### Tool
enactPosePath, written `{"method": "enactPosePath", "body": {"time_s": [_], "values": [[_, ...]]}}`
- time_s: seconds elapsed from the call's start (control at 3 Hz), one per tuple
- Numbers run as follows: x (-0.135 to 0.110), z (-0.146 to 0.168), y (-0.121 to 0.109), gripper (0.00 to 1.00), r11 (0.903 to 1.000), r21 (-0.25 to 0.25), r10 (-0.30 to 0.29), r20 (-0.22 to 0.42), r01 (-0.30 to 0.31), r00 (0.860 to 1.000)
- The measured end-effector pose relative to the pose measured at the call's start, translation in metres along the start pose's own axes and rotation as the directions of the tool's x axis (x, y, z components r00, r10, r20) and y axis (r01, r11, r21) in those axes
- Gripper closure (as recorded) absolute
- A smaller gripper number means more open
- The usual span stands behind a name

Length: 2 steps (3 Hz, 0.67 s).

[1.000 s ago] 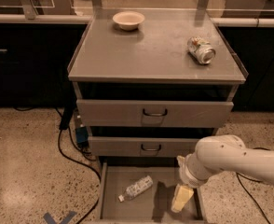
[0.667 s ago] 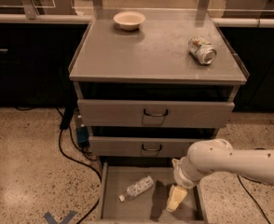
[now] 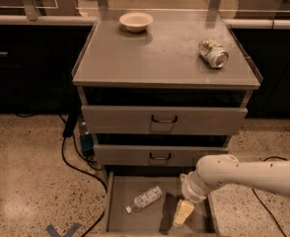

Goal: Pick blue plastic bottle from bottom drawer and place on counter

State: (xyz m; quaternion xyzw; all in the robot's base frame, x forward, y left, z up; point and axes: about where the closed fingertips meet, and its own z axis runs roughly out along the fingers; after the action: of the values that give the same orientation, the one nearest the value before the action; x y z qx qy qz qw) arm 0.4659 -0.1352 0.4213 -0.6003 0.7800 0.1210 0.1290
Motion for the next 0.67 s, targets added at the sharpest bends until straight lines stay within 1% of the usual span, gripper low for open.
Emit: {"method": "enactPosePath", "body": {"time_s": [0.33,0.67], "values": [[0.006,0.022,-0.005,0.0,0.9999,-0.01,0.005,0.036,-0.005,0.999],[0.014,0.069,-0.015,0.0,1.0,-0.005,-0.006,0.052,0.006,0.999]]}}
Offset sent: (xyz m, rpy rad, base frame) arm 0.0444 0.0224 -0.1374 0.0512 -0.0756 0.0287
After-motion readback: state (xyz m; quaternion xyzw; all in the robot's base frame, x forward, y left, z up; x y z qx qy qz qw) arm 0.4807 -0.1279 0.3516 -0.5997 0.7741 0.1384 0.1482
